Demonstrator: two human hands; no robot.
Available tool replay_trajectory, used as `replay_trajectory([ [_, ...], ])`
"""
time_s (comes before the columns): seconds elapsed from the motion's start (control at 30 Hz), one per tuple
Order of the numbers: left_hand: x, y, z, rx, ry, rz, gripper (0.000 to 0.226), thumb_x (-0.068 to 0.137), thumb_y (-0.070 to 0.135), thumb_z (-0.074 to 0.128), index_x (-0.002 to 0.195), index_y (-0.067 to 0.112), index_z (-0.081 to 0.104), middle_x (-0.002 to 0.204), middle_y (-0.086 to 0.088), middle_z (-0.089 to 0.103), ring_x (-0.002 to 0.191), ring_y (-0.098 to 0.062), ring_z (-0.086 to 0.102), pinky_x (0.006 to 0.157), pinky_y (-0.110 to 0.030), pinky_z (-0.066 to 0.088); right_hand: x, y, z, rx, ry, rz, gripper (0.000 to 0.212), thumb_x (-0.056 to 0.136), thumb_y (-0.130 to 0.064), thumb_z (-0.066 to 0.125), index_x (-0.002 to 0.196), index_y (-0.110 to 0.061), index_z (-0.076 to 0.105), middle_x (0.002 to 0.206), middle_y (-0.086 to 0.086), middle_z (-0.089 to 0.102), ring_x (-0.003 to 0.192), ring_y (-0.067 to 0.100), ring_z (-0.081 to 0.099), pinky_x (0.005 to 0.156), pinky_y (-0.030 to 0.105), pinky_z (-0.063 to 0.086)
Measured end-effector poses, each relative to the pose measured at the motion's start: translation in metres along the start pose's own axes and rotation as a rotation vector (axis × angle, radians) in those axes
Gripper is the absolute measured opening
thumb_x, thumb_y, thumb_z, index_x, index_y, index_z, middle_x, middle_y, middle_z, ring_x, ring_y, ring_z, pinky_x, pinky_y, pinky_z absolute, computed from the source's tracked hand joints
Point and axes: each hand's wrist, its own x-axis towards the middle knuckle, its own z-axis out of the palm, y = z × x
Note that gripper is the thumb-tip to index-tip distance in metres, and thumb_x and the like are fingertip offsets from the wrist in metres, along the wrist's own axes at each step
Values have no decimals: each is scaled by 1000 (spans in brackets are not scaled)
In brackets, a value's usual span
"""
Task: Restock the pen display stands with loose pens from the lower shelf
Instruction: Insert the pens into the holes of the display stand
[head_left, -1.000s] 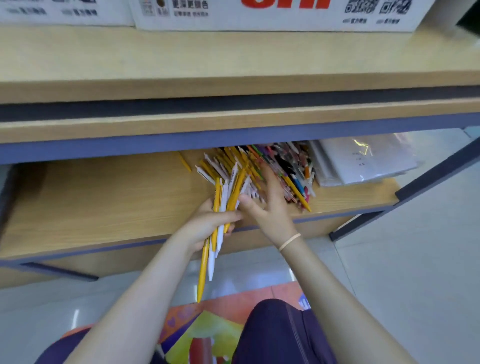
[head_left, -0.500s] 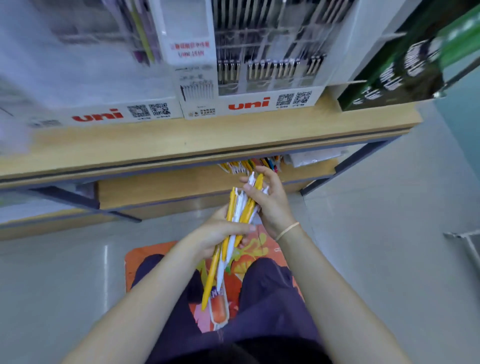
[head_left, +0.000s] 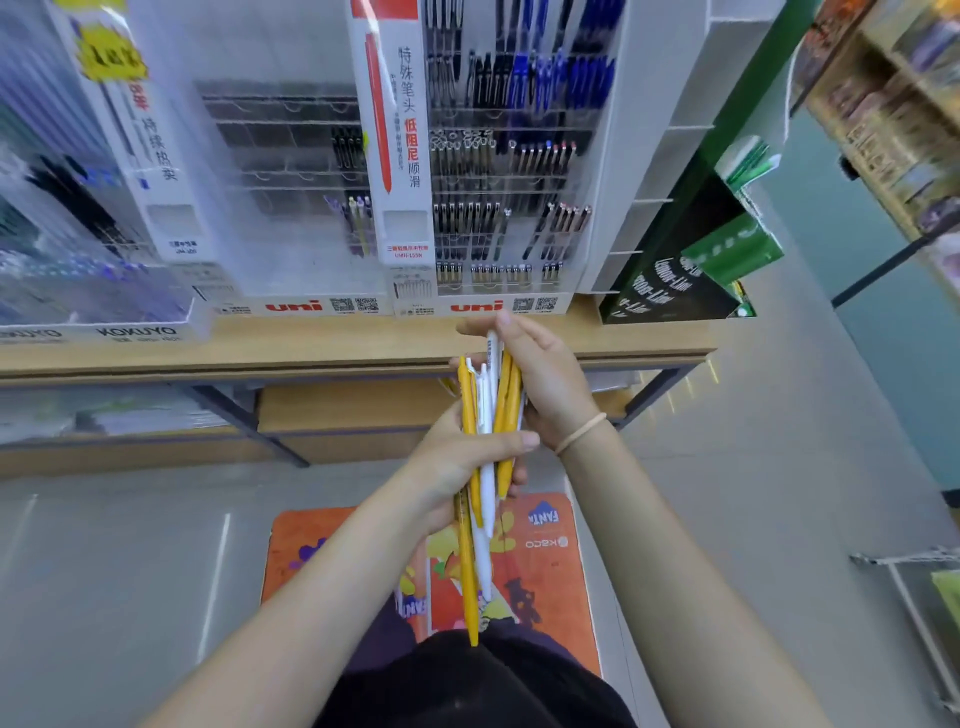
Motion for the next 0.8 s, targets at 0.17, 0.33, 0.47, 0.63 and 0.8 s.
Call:
replay_trajectory([
  [0.17, -12, 1, 18, -10, 79, 61, 37, 74, 3, 78, 99, 9, 51, 65, -9, 61, 50, -23, 59, 50, -32, 51, -11, -13, 1, -206, -135, -18, 35, 104, -44, 43, 129, -30, 63, 127, 5, 66, 113, 33, 65, 100, 57, 49],
  [0.33, -3, 30, -2, -156, 462, 230, 22, 88, 3, 71, 107, 3, 59, 59, -11, 57, 46, -23, 57, 45, -30, 48, -9, -9, 16, -61, -147, 32, 37, 106, -39, 38, 141, -29, 45, 118, 1, 66, 94, 15, 69, 80, 30, 55],
  [0.47, 12, 66, -38, -373, 719, 401, 30, 83, 5, 75, 102, 19, 56, 70, -11, 60, 56, -26, 59, 58, -37, 52, -14, 4, 39, -88, -95, 112, 27, 107, -28, 39, 123, -17, 58, 89, -2, 75, 77, 11, 71, 66, 21, 54],
  [0.63, 23, 86, -79, -512, 825, 447, 41, 78, 5, 76, 108, 24, 56, 84, -12, 65, 73, -28, 64, 72, -43, 55, 5, 19, 85, -129, 106, 22, 22, 102, -17, 50, 100, -11, 71, 87, 3, 76, 86, 15, 72, 80, 27, 57],
  [0.8, 21, 91, -119, -565, 794, 399, 50, 78, 7, 81, 120, 21, 57, 94, -11, 69, 76, -26, 68, 76, -45, 59, 24, 33, 146, -112, 241, -76, 17, 98, -6, 55, 88, -11, 68, 86, 2, 71, 80, 7, 66, 72, 19, 53],
])
